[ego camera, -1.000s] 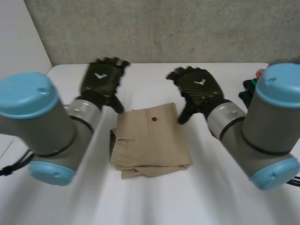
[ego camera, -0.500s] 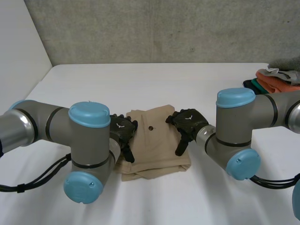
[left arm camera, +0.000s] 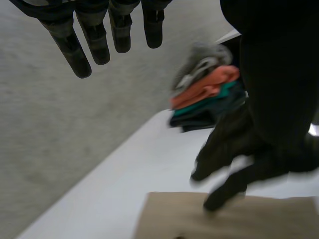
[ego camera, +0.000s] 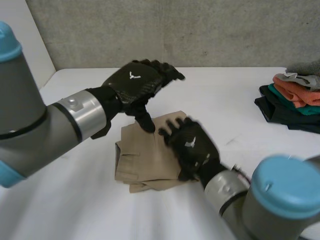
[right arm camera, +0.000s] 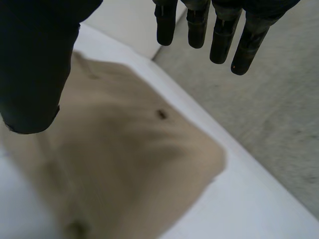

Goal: Fold the laundry.

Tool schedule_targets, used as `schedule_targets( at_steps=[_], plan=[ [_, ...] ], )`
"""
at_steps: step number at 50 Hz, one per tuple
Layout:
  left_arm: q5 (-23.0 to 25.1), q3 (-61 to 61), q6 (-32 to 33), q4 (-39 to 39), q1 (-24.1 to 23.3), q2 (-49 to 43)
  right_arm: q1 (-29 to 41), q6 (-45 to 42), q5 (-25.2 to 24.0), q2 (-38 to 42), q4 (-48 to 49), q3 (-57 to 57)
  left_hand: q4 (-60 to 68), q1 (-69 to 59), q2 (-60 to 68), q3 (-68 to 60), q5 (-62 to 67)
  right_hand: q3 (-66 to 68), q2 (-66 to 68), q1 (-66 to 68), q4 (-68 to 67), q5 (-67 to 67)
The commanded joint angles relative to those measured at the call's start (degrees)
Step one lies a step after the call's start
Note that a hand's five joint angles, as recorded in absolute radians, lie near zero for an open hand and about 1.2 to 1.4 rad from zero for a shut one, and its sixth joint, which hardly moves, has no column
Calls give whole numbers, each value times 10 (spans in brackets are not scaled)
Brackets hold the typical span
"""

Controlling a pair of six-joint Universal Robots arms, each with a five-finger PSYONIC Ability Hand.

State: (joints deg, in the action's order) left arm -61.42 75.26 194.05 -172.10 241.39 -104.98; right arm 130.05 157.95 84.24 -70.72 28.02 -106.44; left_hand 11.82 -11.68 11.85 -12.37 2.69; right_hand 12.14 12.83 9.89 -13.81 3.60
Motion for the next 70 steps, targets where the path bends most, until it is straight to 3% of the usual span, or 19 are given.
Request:
schedule_targets(
  at_steps=[1,12,28,40,48,50,51,53,62,70],
  plan=[
    [70,1,-6,40,19,0,23,-25,32,96,69,4,16,-17,16,-10,7,-21,-28,1,38,-36],
    [70,2,-10,39,20,0,23,-105,34,200,129,86,14,-16,14,-9,6,-4,-11,19,21,-18],
    [67,6,-10,39,17,0,21,-97,36,242,96,200,13,-14,12,-7,4,306,299,328,-289,291],
    [67,5,-11,39,18,3,21,-76,32,253,70,232,13,-14,12,-7,4,131,124,153,-114,116],
    [67,5,-21,38,19,3,20,-77,30,283,22,279,13,-14,12,-7,4,141,134,163,-124,126],
    [67,5,-22,38,19,4,20,-77,29,291,7,294,14,-16,14,-9,6,275,268,297,-258,260],
    [67,5,-22,38,20,4,20,-75,28,291,0,299,14,-16,14,-9,6,507,500,529,-490,492],
    [67,5,-22,38,21,4,20,-74,27,289,0,299,14,-16,14,-9,6,678,671,701,-661,664],
    [67,4,-22,38,22,7,5,-44,23,268,0,302,14,-16,14,-9,6,679,672,701,-662,664],
    [67,4,-23,38,22,11,-55,-47,22,241,-5,274,14,-16,14,-9,6,679,672,701,-662,664]
  ],
)
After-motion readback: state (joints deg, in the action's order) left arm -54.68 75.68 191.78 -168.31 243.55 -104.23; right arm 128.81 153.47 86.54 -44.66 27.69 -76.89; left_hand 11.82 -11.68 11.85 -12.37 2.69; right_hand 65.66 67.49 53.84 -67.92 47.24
